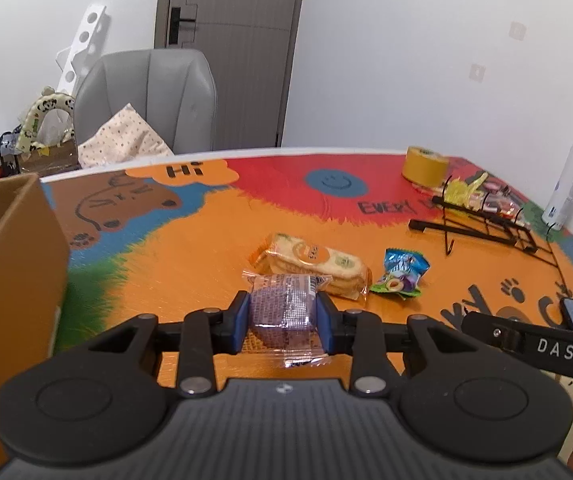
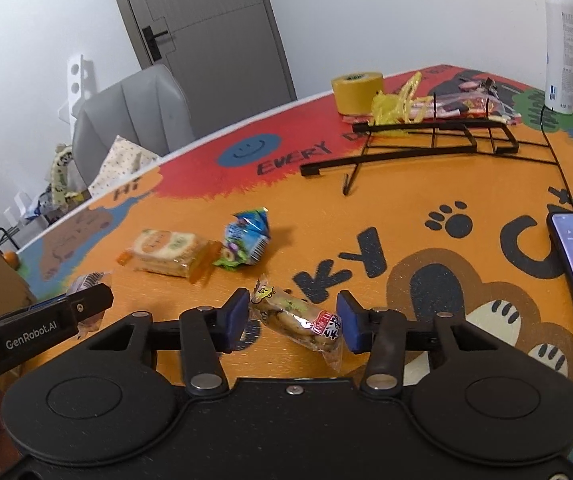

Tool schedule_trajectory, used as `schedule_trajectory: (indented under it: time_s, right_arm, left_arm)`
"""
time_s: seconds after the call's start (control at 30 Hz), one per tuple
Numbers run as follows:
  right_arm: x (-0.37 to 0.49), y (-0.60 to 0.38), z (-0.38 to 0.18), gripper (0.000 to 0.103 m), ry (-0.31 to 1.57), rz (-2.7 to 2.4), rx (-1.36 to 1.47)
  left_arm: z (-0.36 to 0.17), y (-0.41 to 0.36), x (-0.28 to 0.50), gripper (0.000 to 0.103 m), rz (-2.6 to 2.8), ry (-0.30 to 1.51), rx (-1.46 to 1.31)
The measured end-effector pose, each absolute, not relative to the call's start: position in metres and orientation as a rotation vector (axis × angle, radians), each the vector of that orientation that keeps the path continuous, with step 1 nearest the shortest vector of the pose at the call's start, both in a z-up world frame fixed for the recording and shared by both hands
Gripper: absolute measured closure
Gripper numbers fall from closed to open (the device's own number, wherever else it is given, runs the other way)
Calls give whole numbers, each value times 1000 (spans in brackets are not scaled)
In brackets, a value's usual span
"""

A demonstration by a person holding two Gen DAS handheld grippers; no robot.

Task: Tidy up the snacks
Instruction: 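Grasp the purple-wrapped cake with the left gripper while the right grasps the biscuit pack, then carry the purple cake and biscuit pack over the cardboard box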

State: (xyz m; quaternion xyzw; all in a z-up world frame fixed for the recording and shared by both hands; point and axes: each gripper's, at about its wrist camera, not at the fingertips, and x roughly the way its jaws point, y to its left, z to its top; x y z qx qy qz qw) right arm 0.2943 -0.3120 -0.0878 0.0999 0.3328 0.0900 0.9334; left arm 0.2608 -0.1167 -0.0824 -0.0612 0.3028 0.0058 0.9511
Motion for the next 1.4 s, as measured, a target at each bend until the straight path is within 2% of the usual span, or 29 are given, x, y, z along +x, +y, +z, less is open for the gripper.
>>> schedule_trajectory:
  time_s: [1.4]
  right_arm:
    - [234,-197,-22,58,539,418,143]
  left_arm:
    - [-21,-5,161,69,162,456,-188]
